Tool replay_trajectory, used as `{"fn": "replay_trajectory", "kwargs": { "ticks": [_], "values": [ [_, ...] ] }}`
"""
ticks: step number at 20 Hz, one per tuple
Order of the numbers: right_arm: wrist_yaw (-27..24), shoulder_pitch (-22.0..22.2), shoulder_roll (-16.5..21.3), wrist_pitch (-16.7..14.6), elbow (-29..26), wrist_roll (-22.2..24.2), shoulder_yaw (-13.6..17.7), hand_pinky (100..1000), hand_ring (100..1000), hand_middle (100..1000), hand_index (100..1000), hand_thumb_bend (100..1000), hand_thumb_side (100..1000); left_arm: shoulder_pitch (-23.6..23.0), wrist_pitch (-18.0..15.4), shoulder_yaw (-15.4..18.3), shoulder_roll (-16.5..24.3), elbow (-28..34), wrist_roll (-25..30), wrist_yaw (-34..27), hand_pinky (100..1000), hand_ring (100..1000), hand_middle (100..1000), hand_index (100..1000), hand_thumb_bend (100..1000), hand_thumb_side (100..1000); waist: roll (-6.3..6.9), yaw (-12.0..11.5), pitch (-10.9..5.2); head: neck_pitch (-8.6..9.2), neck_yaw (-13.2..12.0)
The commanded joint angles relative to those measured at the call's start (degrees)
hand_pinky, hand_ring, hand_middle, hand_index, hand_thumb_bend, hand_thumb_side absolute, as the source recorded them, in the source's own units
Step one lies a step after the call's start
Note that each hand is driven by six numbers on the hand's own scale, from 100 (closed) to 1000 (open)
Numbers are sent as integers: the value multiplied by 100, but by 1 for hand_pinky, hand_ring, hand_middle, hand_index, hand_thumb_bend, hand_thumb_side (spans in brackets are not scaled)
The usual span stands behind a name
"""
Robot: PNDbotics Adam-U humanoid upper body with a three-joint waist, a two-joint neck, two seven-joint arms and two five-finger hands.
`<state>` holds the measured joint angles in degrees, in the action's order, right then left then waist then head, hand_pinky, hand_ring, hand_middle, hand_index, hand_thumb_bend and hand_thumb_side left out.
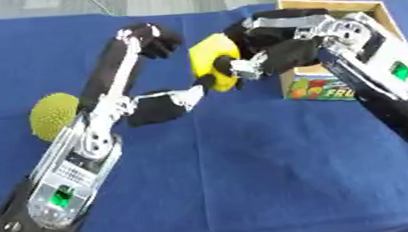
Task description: Pick up the objects with one hand, pass them to the other hand, and then place them into the box on the other side of the table.
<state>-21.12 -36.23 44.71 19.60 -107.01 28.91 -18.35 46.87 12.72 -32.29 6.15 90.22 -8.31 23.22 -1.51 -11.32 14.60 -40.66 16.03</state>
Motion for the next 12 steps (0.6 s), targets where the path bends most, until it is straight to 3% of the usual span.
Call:
{"fn": "replay_trajectory", "kwargs": {
  "ticks": [1, 3, 5, 11, 12],
  "values": [
    [2, -59, 162, 19, -110, -46, 80, 450, 542, 421, 539, 100, 332, 72, 24, 37, 10, 49, -61, -90, 739, 668, 618, 759, 675, 398, -39, 17, -35, 45, 36],
    [2, -54, 186, 11, -103, -113, 107, 449, 540, 420, 537, 100, 369, 71, -6, 40, 24, 65, -55, -110, 765, 691, 642, 786, 802, 495, -34, 25, -42, 37, 62],
    [13, -44, 224, -16, -95, -198, 139, 449, 539, 420, 538, 100, 328, 69, -47, 41, 44, 77, -48, -85, 783, 709, 659, 802, 1000, 717, -31, 35, -50, 27, 106],
    [62, 21, 365, -199, -12, -535, 285, 446, 537, 419, 539, 100, 359, 33, -226, 23, 131, 158, 140, 18, 809, 741, 682, 826, 1000, 828, -21, 75, -65, 35, 256],
    [69, 37, 391, -235, 2, -594, 312, 446, 536, 419, 539, 100, 329, 21, -232, 31, 151, 170, 160, 20, 810, 741, 682, 826, 1000, 835, -17, 81, -67, 36, 274]
  ]
}}
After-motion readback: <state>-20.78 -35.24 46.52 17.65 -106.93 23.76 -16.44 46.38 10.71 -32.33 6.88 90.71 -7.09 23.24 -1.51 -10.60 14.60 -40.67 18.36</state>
